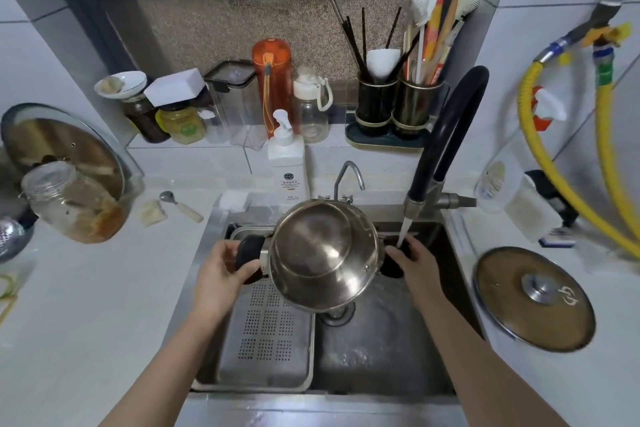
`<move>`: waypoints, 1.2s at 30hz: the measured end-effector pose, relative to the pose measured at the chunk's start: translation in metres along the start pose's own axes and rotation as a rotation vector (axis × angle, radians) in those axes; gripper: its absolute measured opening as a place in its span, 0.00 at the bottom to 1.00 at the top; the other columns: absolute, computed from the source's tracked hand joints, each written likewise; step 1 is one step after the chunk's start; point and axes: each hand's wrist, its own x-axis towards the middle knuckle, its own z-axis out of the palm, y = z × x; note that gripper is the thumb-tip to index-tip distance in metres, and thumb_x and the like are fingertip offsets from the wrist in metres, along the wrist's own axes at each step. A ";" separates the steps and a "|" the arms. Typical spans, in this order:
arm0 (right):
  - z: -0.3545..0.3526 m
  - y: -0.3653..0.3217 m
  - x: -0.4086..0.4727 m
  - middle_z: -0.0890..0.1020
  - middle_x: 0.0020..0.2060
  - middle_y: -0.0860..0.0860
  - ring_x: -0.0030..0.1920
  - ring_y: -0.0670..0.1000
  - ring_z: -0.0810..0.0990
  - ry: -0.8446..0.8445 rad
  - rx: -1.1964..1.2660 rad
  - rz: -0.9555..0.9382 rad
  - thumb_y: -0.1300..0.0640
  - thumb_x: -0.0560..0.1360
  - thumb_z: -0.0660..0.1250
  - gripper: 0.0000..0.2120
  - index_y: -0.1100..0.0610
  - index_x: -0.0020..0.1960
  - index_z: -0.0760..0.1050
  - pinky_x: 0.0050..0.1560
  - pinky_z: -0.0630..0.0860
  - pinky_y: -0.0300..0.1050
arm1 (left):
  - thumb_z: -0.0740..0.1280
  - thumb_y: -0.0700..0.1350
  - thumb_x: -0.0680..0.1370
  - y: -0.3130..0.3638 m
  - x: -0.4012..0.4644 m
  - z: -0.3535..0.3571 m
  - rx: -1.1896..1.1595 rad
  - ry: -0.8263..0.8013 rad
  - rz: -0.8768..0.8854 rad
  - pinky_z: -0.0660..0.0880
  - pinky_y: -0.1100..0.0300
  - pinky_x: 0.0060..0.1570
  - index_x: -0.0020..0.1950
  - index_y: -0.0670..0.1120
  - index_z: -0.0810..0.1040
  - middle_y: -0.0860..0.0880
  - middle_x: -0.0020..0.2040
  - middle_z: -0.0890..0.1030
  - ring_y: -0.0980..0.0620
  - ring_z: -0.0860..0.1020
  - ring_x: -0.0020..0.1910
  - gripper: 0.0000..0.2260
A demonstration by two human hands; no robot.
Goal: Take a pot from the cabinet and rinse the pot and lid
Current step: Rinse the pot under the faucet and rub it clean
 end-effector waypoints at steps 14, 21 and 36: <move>0.009 -0.007 -0.002 0.76 0.46 0.34 0.47 0.35 0.74 0.022 0.099 0.005 0.60 0.72 0.71 0.19 0.41 0.57 0.73 0.49 0.69 0.35 | 0.71 0.37 0.73 0.000 -0.007 0.008 -0.261 -0.001 -0.168 0.76 0.40 0.56 0.57 0.40 0.74 0.40 0.52 0.81 0.39 0.80 0.53 0.14; -0.003 -0.019 0.001 0.74 0.59 0.46 0.55 0.44 0.74 -0.022 0.132 0.017 0.55 0.76 0.66 0.23 0.51 0.70 0.67 0.52 0.70 0.38 | 0.71 0.38 0.73 0.002 -0.006 0.011 -0.312 -0.027 -0.218 0.77 0.41 0.55 0.58 0.41 0.73 0.42 0.52 0.81 0.38 0.80 0.53 0.15; -0.030 -0.033 -0.016 0.82 0.51 0.48 0.52 0.50 0.80 0.077 0.213 0.062 0.60 0.73 0.69 0.13 0.45 0.53 0.78 0.53 0.77 0.47 | 0.67 0.37 0.76 -0.008 0.010 0.042 -0.401 -0.118 -0.270 0.81 0.60 0.37 0.62 0.42 0.74 0.44 0.53 0.80 0.53 0.80 0.43 0.14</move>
